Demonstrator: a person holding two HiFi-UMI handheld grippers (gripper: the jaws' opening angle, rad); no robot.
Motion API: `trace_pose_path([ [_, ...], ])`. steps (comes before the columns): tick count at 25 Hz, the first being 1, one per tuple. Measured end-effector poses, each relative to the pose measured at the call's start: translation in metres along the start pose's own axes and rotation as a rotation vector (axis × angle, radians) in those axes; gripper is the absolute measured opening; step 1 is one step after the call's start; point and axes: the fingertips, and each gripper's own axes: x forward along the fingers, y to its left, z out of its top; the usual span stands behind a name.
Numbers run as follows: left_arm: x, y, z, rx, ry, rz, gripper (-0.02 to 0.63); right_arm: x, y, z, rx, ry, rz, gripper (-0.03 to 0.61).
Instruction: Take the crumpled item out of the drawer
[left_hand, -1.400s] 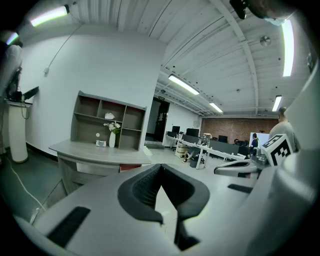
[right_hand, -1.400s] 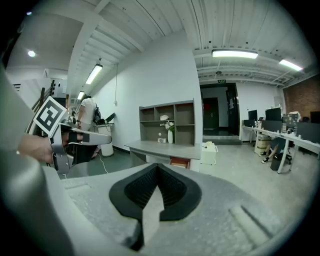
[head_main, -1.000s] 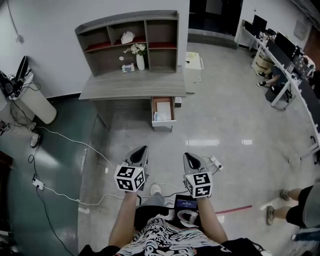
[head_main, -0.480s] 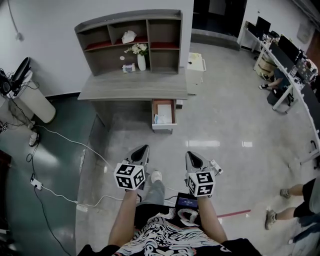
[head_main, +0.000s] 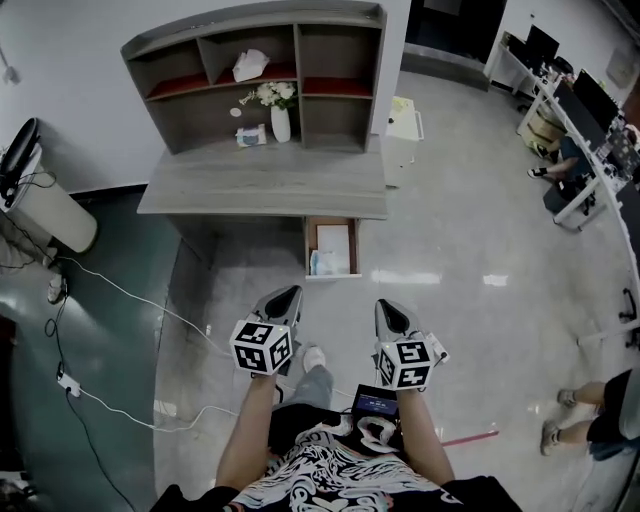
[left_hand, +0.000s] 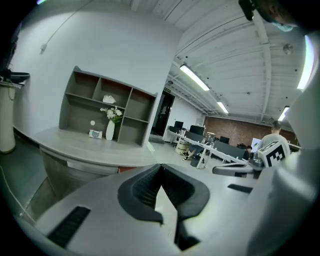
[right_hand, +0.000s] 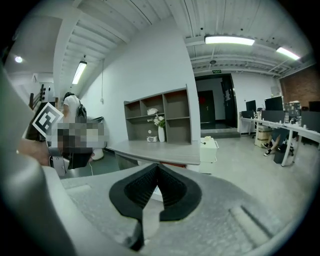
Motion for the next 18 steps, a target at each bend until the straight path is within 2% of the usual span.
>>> trace_pose_path([
  [4, 0.055, 0.044, 0.029, -0.022, 0.016, -0.016, -0.001, 0.063, -0.017, 0.025, 0.003, 0.027, -0.015, 0.006],
  [9, 0.110, 0.079, 0.054, -0.027, 0.033, -0.056, 0.000, 0.126, -0.035, 0.045, -0.003, 0.070, -0.030, 0.006],
  [13, 0.141, 0.102, 0.069, -0.029, 0.036, -0.075, 0.000, 0.162, -0.037, 0.060, -0.006, 0.067, -0.026, 0.006],
  [18, 0.155, 0.114, 0.078, -0.022, 0.038, -0.081, 0.000, 0.180, -0.041, 0.065, 0.017, 0.065, -0.029, 0.006],
])
